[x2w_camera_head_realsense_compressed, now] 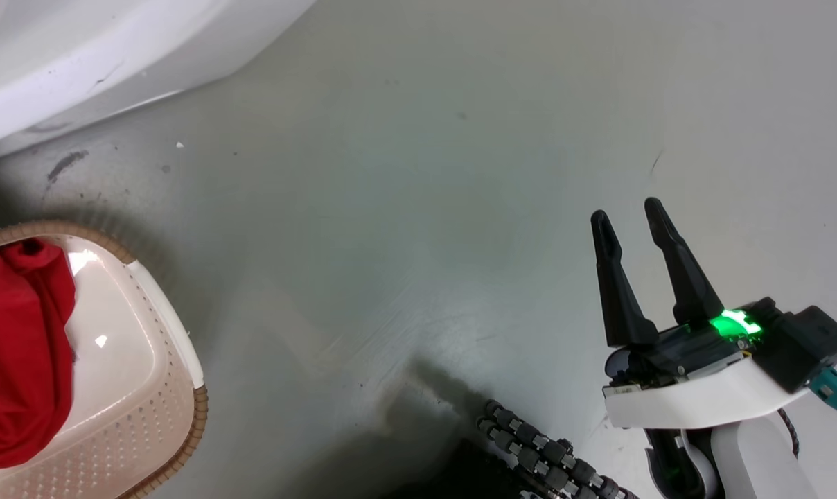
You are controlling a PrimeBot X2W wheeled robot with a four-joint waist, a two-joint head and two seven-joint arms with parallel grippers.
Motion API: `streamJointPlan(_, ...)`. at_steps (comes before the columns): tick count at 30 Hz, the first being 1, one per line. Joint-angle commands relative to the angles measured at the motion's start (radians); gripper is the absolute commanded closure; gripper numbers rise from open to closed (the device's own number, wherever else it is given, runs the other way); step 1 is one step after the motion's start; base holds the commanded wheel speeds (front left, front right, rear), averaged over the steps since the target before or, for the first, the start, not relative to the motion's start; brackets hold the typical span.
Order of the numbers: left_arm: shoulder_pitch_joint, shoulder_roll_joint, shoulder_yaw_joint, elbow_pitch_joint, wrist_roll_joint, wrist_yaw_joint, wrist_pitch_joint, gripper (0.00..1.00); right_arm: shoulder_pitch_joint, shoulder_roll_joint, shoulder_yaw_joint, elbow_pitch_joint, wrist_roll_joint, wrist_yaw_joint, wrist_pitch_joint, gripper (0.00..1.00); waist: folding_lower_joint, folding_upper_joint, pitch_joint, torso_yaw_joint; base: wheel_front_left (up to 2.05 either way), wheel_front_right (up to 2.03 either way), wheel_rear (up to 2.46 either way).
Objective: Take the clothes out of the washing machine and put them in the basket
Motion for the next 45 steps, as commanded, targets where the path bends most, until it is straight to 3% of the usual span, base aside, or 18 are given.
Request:
streamJointPlan(1,0.023,0.011,0.008,0.008,-0.008,0.001,-0.039,1.0,-0.017,0.001,0.004,0.004,0.002,0.0,-0.002,0.0,0.0,0.0,-0.013,-0.004,0.0,0.0,0.0)
streamJointPlan(12,0.219,-0.035,0.057,0.055,-0.097,0.01,-0.322,1.0,-0.031,0.0,-0.054,0.012,-0.04,0.0,-0.002,0.0,0.0,0.0,-0.104,0.056,0.0,0.0,0.0)
streamJointPlan(22,0.547,-0.104,0.139,-0.003,-0.215,0.084,-0.575,1.0,0.018,0.0,-0.112,0.022,-0.092,0.0,-0.002,0.0,0.0,0.0,-0.252,0.127,0.0,0.0,0.0)
streamJointPlan(29,0.818,-0.185,0.208,-0.211,-0.264,0.181,-0.618,1.0,0.051,0.0,-0.154,0.031,-0.144,0.0,-0.001,0.0,0.0,0.0,-0.37,0.205,0.0,0.0,0.0)
streamJointPlan(36,1.105,-0.255,0.278,-0.497,-0.234,0.276,-0.62,1.0,0.083,0.0,-0.169,0.041,-0.189,0.0,0.015,0.0,0.0,0.0,-0.493,0.268,0.0,0.0,0.0)
streamJointPlan(45,1.38,-0.35,0.271,-0.723,-0.193,0.343,-0.62,1.0,0.135,0.0,-0.202,0.004,-0.231,0.0,0.087,0.0,0.0,0.0,-0.643,0.35,0.0,0.0,0.0)
